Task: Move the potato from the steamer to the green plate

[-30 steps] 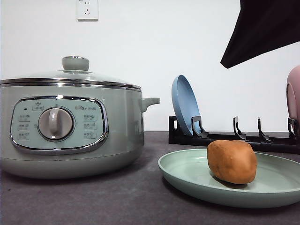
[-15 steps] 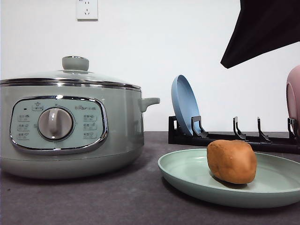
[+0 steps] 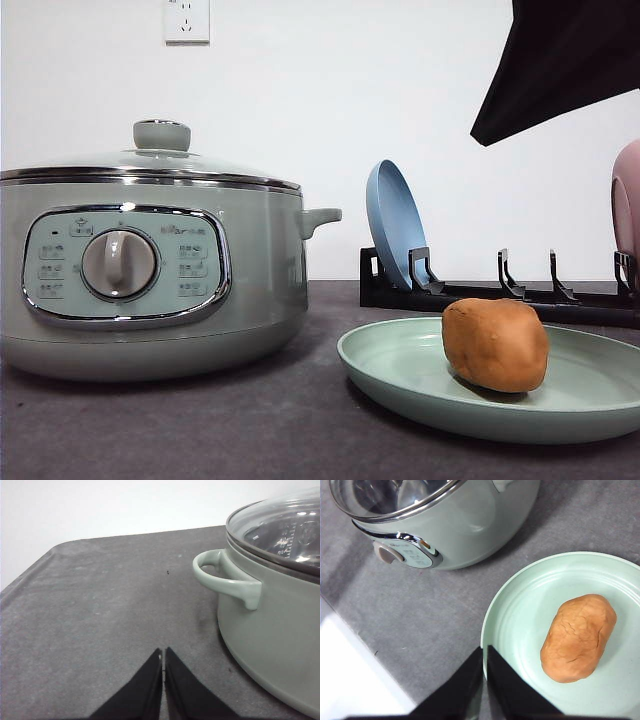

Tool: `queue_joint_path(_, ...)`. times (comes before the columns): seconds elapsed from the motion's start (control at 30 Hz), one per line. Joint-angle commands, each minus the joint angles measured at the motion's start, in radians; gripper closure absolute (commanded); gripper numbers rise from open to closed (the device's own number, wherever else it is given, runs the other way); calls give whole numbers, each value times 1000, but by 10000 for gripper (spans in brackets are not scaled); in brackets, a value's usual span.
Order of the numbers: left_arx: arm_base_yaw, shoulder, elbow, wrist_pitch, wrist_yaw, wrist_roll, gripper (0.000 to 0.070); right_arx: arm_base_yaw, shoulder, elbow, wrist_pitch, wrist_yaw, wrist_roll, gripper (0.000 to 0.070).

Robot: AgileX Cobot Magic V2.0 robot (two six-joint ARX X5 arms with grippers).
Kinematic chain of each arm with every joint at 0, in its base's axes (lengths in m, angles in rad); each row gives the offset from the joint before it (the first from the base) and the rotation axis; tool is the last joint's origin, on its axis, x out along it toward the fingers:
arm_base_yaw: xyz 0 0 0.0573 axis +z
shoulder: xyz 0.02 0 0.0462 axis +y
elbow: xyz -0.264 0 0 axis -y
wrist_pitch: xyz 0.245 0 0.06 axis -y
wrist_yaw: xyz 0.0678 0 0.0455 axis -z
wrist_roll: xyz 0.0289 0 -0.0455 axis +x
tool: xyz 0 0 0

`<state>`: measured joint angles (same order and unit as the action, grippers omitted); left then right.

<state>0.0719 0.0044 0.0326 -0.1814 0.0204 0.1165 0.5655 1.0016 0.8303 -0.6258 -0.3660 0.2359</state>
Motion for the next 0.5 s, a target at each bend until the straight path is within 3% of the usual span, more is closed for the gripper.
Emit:
queue_joint_path(0.0,2,-2,-21,-7,-6,-9,700,6,8,15,5,0,-9,700)
queue_joint_path(0.47,2,-2,-21,-7,-6,-9,700,6,8,15,5,0,-9,700)
